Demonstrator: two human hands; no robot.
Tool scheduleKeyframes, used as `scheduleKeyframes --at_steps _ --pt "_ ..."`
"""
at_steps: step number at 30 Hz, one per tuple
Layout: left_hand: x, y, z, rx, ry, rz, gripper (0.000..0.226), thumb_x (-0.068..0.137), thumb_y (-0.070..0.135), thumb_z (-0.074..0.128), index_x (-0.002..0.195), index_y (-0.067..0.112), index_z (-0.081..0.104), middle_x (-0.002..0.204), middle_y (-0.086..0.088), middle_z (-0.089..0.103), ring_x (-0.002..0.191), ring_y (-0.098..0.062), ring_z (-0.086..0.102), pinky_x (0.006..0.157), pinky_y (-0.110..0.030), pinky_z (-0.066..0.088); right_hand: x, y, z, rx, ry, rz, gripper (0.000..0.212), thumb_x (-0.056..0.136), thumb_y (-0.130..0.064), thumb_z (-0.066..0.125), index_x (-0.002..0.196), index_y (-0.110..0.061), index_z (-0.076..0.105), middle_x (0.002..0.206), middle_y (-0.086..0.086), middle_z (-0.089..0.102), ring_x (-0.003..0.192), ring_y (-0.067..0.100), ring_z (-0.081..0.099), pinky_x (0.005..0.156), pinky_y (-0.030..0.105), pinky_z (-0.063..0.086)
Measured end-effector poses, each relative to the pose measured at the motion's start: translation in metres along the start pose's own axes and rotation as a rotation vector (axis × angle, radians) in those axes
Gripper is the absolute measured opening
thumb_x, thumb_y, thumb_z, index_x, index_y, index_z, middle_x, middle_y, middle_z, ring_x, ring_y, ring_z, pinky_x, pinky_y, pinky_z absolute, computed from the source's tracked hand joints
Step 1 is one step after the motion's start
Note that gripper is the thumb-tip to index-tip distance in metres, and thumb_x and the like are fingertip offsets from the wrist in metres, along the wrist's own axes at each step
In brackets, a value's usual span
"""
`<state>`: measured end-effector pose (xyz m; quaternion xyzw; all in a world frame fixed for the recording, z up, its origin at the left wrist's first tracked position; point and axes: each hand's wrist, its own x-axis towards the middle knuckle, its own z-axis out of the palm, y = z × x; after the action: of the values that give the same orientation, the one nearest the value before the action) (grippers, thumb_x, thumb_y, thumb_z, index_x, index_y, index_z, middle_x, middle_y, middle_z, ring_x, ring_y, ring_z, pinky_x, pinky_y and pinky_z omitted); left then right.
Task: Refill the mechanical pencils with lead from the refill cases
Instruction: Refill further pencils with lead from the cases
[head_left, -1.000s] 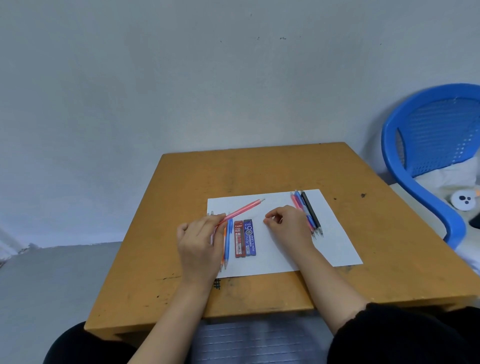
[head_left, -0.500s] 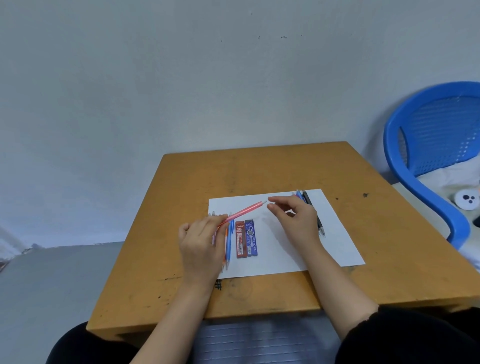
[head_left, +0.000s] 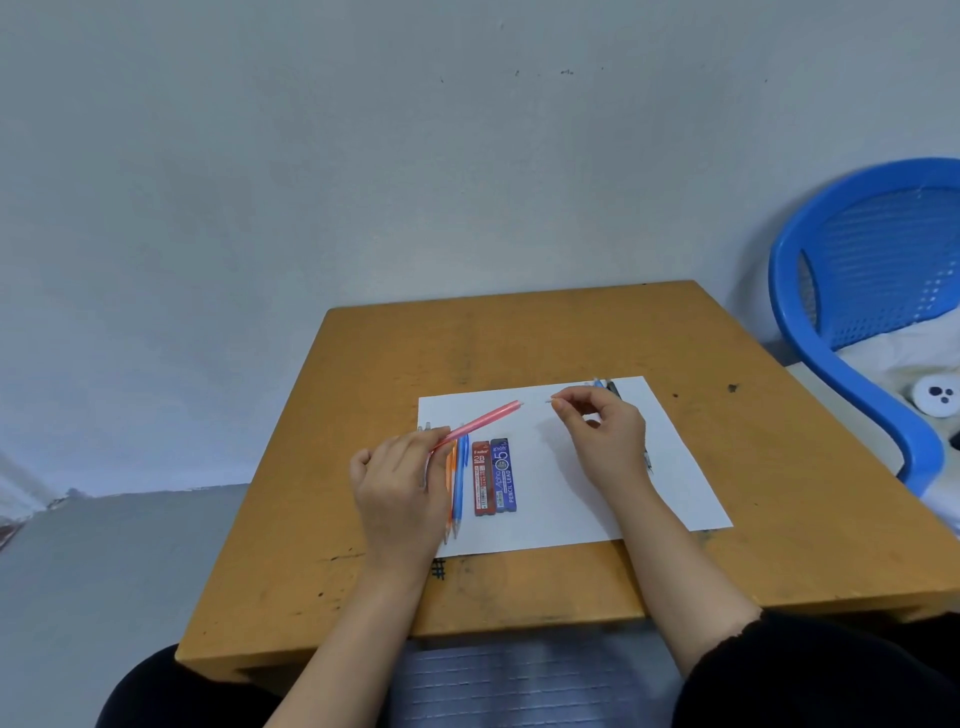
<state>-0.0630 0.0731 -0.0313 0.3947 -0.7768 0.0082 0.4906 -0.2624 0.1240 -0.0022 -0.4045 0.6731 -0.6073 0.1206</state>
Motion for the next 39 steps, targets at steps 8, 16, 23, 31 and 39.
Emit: scheduleKeyframes --at_steps 8,16,23,31,39 --pt "-0.001 0.000 0.001 0.001 -0.007 0.011 0.016 0.085 0.018 0.070 0.100 0.015 0.071 0.096 0.004 0.072 0.092 -0.011 0.064 0.085 -0.030 0.035 0.012 0.021 0.008 -0.444 -0.149 -0.023 0.011 0.088 -0.005 0.061 0.088 -0.003 0.072 0.097 0.009 0.055 0.091 0.016 0.049 0.074 0.015 0.027" --pt "0.000 0.000 0.000 -0.012 0.006 0.013 0.016 0.085 0.020 0.069 0.100 0.015 0.071 0.095 0.004 0.072 0.091 -0.011 0.064 0.085 -0.027 0.032 0.016 0.017 0.013 -0.443 -0.221 -0.012 0.012 0.091 -0.011 0.060 0.092 -0.009 0.072 0.096 0.002 0.051 0.087 0.011 0.047 0.069 0.016 0.031" --pt "0.000 0.001 0.000 -0.019 0.002 0.000 0.017 0.085 0.022 0.068 0.101 0.015 0.071 0.095 0.004 0.072 0.093 -0.009 0.062 0.086 -0.028 0.033 0.008 0.009 0.012 -0.414 -0.295 -0.214 0.013 0.092 -0.012 0.059 0.093 -0.013 0.072 0.092 -0.004 0.049 0.095 0.008 0.039 0.076 0.010 0.026" --pt "0.000 0.000 0.001 -0.020 0.000 -0.003 0.017 0.084 0.018 0.073 0.101 0.015 0.071 0.096 0.004 0.072 0.092 -0.011 0.064 0.085 -0.033 0.038 -0.002 0.008 0.006 -0.558 -0.384 -0.360 0.009 0.090 -0.018 0.062 0.094 -0.015 0.071 0.103 -0.004 0.045 0.104 0.002 0.028 0.084 0.012 0.023" --pt "0.000 0.001 0.000 -0.012 -0.001 0.007 0.017 0.083 0.015 0.074 0.100 0.015 0.071 0.095 0.004 0.072 0.091 -0.012 0.064 0.085 -0.032 0.035 -0.001 0.012 0.009 -0.610 -0.361 -0.388 0.014 0.090 -0.016 0.063 0.096 -0.012 0.074 0.103 0.003 0.056 0.107 0.013 0.039 0.085 0.017 0.025"
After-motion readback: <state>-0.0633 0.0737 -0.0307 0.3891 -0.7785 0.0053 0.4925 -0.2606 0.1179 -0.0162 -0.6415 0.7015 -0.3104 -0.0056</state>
